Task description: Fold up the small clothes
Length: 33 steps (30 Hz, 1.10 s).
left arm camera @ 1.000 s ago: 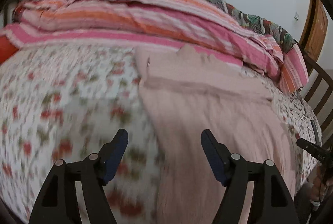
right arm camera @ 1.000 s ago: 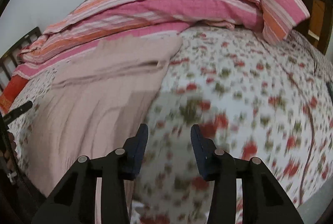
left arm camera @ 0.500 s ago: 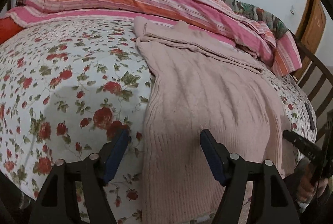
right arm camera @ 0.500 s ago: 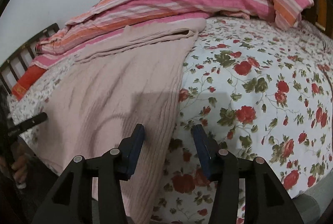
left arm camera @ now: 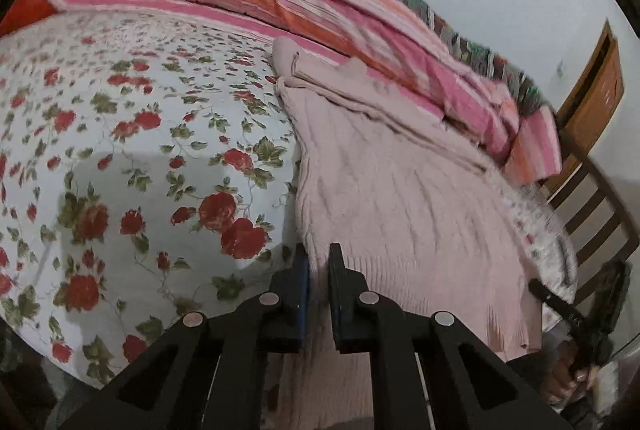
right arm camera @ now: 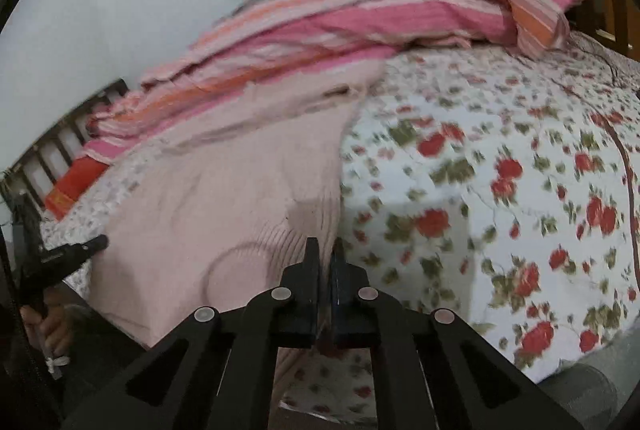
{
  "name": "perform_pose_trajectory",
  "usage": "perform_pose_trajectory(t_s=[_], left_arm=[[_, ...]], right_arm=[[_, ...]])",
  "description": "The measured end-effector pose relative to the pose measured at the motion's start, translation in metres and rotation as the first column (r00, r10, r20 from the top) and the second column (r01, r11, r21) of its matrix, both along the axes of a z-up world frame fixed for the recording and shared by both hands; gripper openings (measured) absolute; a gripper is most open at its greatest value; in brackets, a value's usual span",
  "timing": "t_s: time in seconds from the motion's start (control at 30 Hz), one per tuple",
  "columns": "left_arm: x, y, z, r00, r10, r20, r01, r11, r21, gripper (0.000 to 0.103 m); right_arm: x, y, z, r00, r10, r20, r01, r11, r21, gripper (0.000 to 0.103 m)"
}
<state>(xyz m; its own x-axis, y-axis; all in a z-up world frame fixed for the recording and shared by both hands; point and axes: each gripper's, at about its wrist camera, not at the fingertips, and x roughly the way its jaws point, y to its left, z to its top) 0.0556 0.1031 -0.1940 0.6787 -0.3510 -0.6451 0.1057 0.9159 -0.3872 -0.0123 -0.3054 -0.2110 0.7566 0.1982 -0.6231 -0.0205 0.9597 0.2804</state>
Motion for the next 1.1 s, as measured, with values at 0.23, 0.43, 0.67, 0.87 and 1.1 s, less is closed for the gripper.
perform_pose_trajectory(t_s=[0.23,0.43,0.67,0.87,1.1], left_arm=[[0.008,-0.003,0.008,1.000,-0.008,0.015,0.008,1.000,0.013,0.040],[0.052,-0.013,0.013,1.000,-0.025,0.000,0.025,1.000,0.018,0.046],[0.054,-0.008,0.000,0.997,-0.041,-0.065,0.037,0.998,-0.057,0.045],[0.009,-0.005,-0.003,0.994,-0.091,-0.065,0.087,0.994,-0.062,0.047],[-0.022,-0.004,-0.012,0.994,-0.075,-0.085,0.070,0.996,-0.055,0.046]], right_arm=[[0.003,0.013,0.013,0.999,0.033,0.020,-0.031,0.995,-0.093,0.022],[0.044,0.011,0.023,1.000,0.010,-0.008,-0.011,0.996,-0.084,0.033],[0.050,0.008,0.005,0.996,0.016,-0.089,-0.018,1.000,-0.022,0.033],[0.012,0.015,-0.001,0.990,0.078,-0.115,-0.081,0.997,-0.019,0.033],[-0.008,0.019,-0.015,0.985,0.110,-0.134,-0.108,0.994,0.022,0.033]])
